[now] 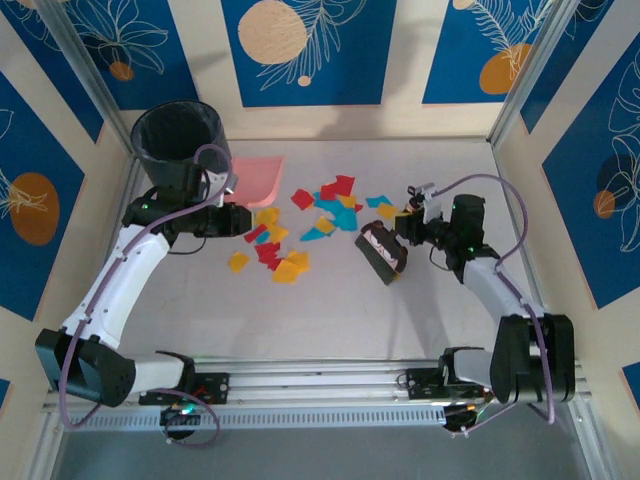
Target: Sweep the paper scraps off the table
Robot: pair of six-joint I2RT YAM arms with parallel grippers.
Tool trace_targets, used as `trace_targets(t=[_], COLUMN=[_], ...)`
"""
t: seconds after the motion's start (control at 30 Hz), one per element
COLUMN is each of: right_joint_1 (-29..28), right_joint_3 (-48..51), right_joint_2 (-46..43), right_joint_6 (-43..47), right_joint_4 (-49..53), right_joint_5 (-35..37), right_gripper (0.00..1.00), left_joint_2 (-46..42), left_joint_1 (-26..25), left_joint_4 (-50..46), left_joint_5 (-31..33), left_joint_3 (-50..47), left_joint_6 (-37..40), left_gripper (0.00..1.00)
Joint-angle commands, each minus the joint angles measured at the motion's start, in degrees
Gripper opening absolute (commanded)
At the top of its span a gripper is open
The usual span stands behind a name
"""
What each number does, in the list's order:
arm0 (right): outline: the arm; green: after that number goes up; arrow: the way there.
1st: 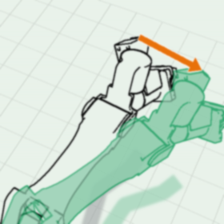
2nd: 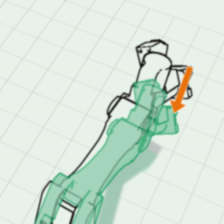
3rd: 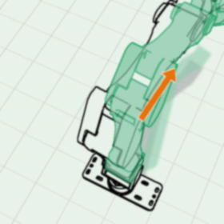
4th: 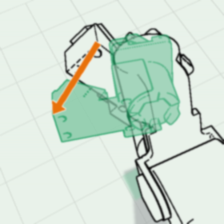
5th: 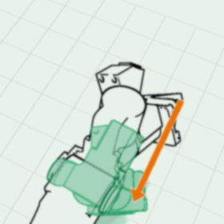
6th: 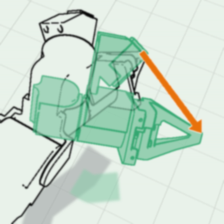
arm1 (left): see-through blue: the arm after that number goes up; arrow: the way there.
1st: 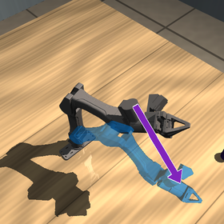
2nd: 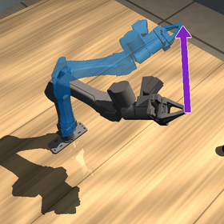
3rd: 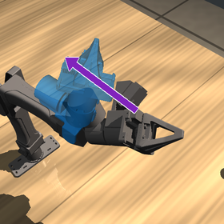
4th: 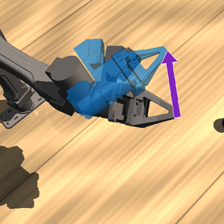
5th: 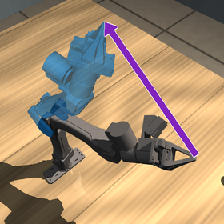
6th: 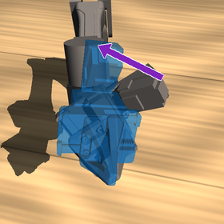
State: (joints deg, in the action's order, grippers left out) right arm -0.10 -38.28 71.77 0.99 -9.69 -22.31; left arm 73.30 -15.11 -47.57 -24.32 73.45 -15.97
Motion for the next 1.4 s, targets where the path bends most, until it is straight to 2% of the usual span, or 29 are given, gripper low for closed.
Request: trace_targets(t=[0.0, 0.13, 0.27, 0.43, 0.57, 0.7, 0.83, 1.0, 1.2, 1.37], right_joint_1=[0.19, -0.47, -0.87, -1.12, -1.55, -2.50, -4.47, -7.23, -11.98, -13.43], right_joint_3=[-2.92, -5.79, -8.32, -10.84, -10.95, -10.22, -6.45, -0.27, 3.27, 5.68], right_joint_2=[3.68, 6.00, 5.18, 0.26, -5.48, -11.75, -18.75, -26.16, -27.12, -25.37], right_joint_6=[1.75, 0.21, -3.02, -8.27, -10.36, -13.11, -14.58, -16.80, -17.56, -19.29], right_joint_4=[-2.48, -3.23, -1.98, 4.65, 12.60, 22.57, 27.23, 27.44, 25.18, 20.56], right_joint_5=[5.40, 9.26, 8.51, 6.40, 10.36, 20.35, 30.39, 43.68, 56.50, 59.26], right_gripper=[0.00, 0.00, 0.00, 0.00, 0.00, 0.00, 0.00, 0.00, 0.00, 0.00], left_joint_2=[-0.93, -0.84, -0.36, -0.05, 0.36, 0.69, 0.71, 0.99, 1.04, 0.89], left_joint_1=[-1.05, -1.41, -1.68, -1.93, -2.27, -2.53, -2.60, -2.73, -2.77, -2.73], left_joint_4=[-0.31, -0.31, -0.55, -0.37, -0.23, -0.25, -0.50, -0.77, -1.02, -1.12], left_joint_5=[-0.29, -0.30, -0.15, -0.21, -0.51, -0.79, -0.73, -1.14, -1.34, -1.34], left_joint_3=[-0.83, -1.11, -1.03, -0.94, -0.95, -0.85, -0.94, -0.86, -0.76, -0.94], left_joint_6=[0.35, 0.23, 0.33, 0.50, 0.79, 1.24, 2.07, 2.61, 2.96, 3.05], left_gripper=[0.00, 0.00, 0.00, 0.00, 0.00, 0.00, 0.00, 0.00, 0.00, 0.00])
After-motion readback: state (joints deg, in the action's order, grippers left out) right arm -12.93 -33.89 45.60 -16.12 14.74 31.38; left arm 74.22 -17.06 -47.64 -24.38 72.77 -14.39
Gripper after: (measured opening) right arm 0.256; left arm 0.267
